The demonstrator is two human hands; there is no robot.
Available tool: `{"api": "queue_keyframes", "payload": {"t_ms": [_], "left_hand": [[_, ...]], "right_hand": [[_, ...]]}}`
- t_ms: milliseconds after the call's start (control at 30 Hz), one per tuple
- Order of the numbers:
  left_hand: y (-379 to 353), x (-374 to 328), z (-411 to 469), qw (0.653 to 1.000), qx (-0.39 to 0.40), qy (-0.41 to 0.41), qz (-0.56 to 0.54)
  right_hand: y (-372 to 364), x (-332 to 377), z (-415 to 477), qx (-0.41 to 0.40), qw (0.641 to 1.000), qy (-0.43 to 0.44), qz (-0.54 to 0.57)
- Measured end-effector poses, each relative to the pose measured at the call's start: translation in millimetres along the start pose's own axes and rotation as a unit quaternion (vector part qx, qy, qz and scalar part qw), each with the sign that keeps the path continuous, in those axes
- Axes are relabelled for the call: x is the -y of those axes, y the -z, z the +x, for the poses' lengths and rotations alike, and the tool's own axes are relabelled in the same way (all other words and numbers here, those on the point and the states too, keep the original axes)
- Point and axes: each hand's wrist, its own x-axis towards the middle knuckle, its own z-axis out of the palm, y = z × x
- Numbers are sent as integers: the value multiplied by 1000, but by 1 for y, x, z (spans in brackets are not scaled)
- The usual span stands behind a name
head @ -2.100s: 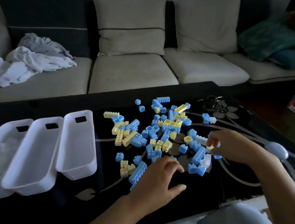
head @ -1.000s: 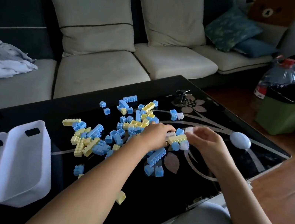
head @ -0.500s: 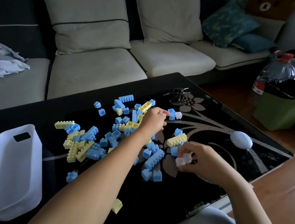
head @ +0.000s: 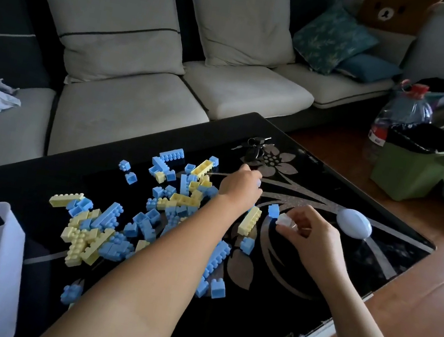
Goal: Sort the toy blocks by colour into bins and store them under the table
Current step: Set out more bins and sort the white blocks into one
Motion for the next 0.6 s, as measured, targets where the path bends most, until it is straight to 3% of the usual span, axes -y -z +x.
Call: {"api": "queue_keyframes", "payload": {"t_ms": [167,600], "left_hand": [[0,-3,-10,999,-22,-26,-13],[22,44,-86,995,-26,21,-93]], "right_hand": [[1,-3,2,-7,1000,-9,9],[5,5,-11,-10,1000,-13,17]]}}
